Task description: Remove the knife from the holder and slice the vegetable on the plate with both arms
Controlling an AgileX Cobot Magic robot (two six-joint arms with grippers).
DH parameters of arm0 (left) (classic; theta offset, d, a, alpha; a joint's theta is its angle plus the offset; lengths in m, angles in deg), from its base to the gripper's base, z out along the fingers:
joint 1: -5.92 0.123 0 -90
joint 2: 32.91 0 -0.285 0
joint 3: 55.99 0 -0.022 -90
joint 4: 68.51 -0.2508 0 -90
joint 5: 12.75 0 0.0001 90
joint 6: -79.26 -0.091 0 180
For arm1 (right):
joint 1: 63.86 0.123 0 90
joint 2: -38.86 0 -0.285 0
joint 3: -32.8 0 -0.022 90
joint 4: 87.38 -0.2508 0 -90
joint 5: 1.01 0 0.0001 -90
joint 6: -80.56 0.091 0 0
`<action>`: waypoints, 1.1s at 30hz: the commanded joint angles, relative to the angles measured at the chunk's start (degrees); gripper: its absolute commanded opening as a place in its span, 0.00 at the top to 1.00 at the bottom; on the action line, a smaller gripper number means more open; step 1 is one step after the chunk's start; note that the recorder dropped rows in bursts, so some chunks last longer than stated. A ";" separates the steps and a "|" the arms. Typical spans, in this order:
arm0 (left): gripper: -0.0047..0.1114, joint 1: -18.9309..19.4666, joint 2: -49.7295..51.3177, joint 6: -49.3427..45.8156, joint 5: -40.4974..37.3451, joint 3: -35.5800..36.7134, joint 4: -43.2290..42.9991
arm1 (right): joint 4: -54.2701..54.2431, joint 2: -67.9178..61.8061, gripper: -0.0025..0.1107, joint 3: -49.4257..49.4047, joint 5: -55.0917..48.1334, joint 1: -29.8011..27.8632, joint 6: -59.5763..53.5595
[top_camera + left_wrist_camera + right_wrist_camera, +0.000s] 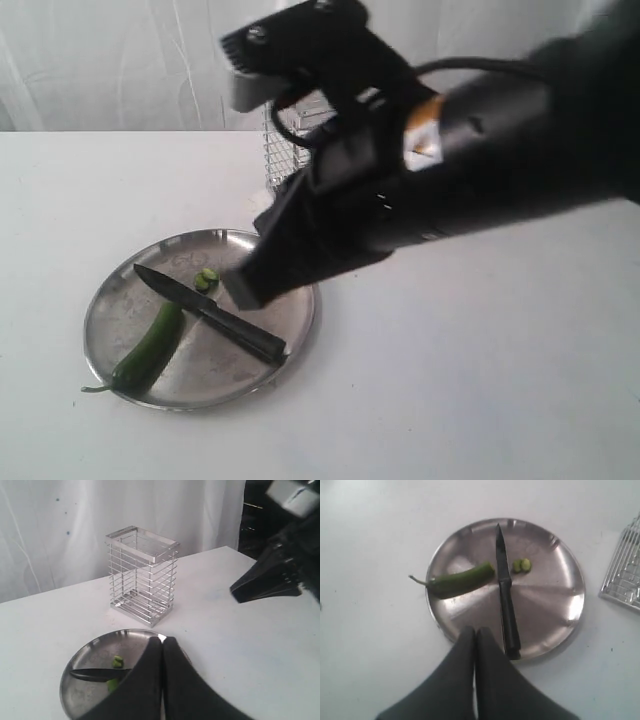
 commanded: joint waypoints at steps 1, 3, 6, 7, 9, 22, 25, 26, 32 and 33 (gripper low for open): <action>0.96 -0.24 -3.80 1.02 -1.29 2.24 -1.34 | -1.37 11.40 0.98 -12.05 11.58 -0.36 0.84; 0.96 -0.24 -4.26 1.02 -3.27 2.30 -1.34 | -2.80 15.66 0.98 -16.35 15.63 -0.36 0.84; 0.96 -0.24 -4.26 1.13 -7.65 2.30 -0.66 | -3.04 21.54 0.98 -22.57 20.50 -0.36 0.93; 0.96 -0.24 -4.26 1.13 -9.18 2.30 -0.66 | -3.04 23.12 0.98 -24.33 21.30 -0.36 1.25; 0.96 -0.24 -4.26 1.13 -11.22 2.30 -0.55 | -3.04 25.83 0.98 -27.37 22.76 -0.36 2.08; 0.96 -0.24 -4.26 0.80 -12.29 2.30 -0.46 | -3.04 31.21 0.98 -30.59 23.13 -0.36 2.32; 0.96 -0.24 -4.26 0.80 -12.29 2.30 -0.46 | -3.04 31.21 0.98 -30.59 23.13 -0.36 2.32; 0.96 -0.24 -4.26 0.80 -12.29 2.30 -0.46 | -3.04 31.21 0.98 -30.59 23.13 -0.36 2.32; 0.96 -0.24 -4.26 0.69 -12.29 2.30 -0.46 | 0.03 31.35 0.98 -30.59 23.31 -0.45 -1.21; 0.96 -0.24 -4.26 0.69 -12.29 2.30 -0.46 | 1.48 32.28 0.98 -30.59 22.91 -0.59 -3.04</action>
